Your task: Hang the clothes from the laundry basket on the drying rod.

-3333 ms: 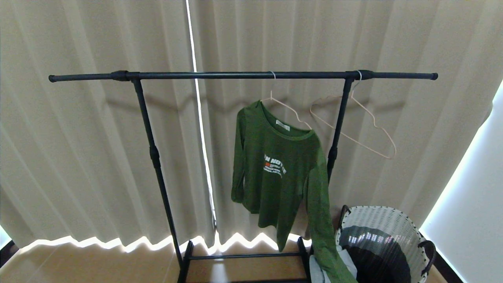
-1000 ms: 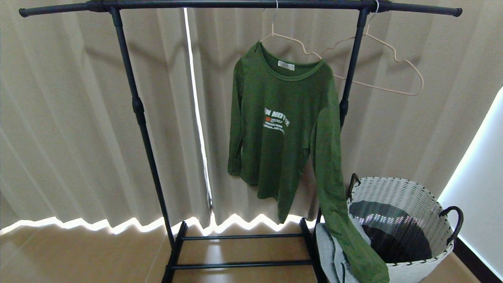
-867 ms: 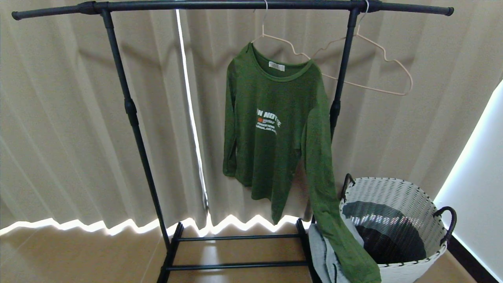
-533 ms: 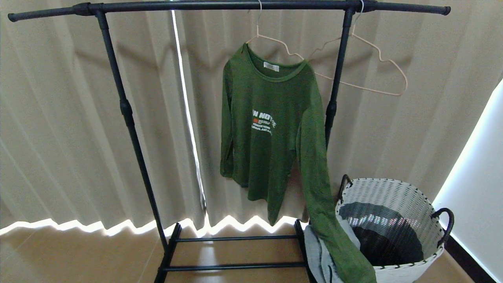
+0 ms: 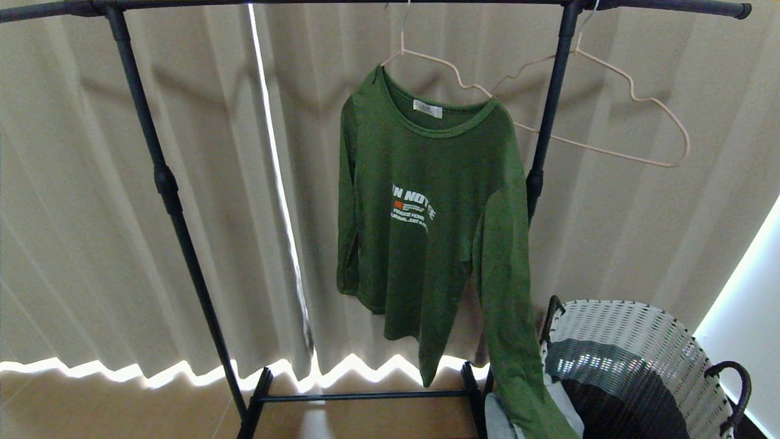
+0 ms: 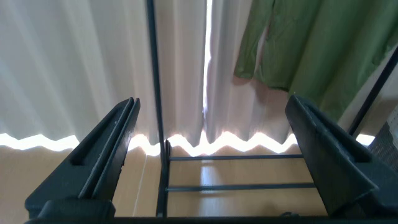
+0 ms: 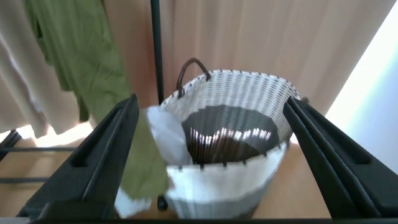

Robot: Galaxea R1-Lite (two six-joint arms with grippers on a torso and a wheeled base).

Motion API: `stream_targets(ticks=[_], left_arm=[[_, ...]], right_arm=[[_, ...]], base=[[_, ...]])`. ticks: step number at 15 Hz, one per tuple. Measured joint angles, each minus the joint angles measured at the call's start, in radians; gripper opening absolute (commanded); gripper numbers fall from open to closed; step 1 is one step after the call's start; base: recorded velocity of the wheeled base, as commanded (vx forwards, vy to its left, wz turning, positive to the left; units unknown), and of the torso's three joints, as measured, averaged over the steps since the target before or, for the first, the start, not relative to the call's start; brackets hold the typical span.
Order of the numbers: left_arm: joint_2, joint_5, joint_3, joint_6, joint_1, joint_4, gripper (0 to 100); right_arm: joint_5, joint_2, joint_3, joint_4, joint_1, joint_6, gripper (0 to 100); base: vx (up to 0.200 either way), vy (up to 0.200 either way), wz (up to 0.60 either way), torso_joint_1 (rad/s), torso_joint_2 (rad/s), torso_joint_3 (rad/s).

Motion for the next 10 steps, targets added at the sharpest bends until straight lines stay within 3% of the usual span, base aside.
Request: stream_targets(ticks=[5, 10], left_arm=[[0.0, 0.0, 0.0, 0.0, 0.0, 0.0, 100], [0.0, 0.0, 0.0, 0.0, 0.0, 0.0, 100]], right_arm=[[0.053, 0.059, -0.1, 0.048, 0.021, -0.065, 100], [0.056, 0.381, -0.235, 0.094, 0.085, -0.26, 100]], base=[[0.0, 0.0, 0.0, 0.0, 0.0, 0.0], [0.0, 0.0, 0.0, 0.0, 0.0, 0.0]])
